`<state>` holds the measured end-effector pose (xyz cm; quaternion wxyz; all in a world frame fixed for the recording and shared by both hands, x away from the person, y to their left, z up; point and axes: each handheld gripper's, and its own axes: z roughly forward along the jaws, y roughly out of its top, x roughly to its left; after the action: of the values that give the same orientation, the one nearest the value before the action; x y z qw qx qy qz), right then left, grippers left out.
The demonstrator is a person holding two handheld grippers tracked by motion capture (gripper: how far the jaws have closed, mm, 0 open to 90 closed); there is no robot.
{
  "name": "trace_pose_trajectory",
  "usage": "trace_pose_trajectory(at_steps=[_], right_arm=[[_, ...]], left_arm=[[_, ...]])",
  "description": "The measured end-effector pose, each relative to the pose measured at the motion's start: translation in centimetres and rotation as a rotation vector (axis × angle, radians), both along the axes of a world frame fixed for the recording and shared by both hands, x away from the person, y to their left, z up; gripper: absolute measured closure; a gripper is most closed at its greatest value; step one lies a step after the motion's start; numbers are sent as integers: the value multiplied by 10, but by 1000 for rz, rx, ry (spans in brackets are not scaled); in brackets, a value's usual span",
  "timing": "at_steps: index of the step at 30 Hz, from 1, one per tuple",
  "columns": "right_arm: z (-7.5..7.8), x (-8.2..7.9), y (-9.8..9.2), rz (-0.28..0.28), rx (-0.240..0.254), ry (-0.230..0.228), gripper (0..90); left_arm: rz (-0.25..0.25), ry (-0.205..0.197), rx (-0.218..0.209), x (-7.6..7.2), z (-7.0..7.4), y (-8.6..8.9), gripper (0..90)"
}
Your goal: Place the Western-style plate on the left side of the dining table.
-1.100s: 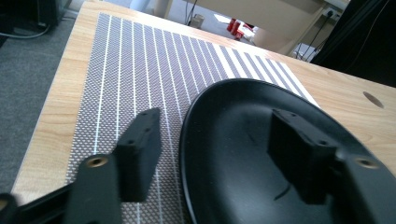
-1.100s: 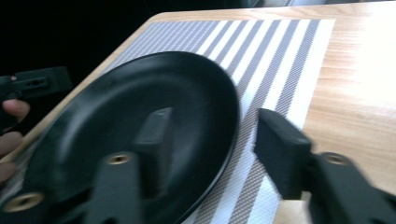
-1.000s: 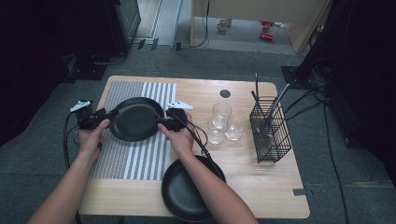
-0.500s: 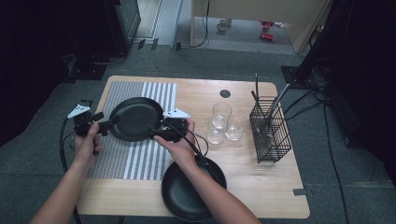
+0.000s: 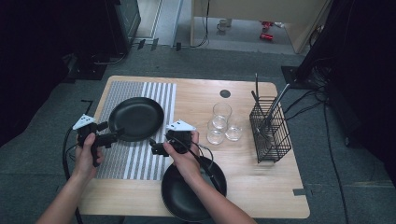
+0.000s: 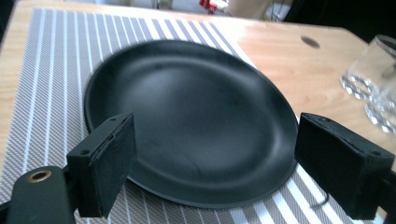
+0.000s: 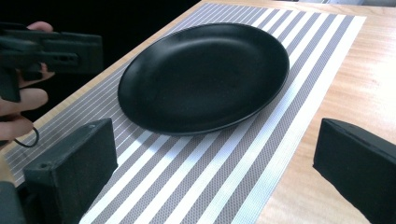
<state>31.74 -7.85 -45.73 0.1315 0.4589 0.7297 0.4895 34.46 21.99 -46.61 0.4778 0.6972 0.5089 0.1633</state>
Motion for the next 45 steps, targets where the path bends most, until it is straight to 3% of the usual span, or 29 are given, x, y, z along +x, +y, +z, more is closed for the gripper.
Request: trace_pose_trajectory(at_steps=[10,25,30,33,39,41,45], right_arm=[[1,-26,-10,30,6,-12,0],[-9,-60,-41,21,10,1,0],[-13,-71,-56,21,0,3,0],[-14,-78,-67,12,5,7,0],[-17,-91,-88,-20,17,1,0],[-19,-94,-97,-34,35,13,0],[-22,-100,-111,-55,24,17,0]], left_arm=[[-9,39,11,-24,-13,-12,133],[-19,76,100,-57,-28,-34,133],[-7,80,159,-66,-34,-36,135],[-6,97,170,-69,-38,-36,135],[-11,107,258,-73,-48,-41,135],[-7,100,285,-73,-50,-43,135],[-17,73,336,-74,-52,-47,135]])
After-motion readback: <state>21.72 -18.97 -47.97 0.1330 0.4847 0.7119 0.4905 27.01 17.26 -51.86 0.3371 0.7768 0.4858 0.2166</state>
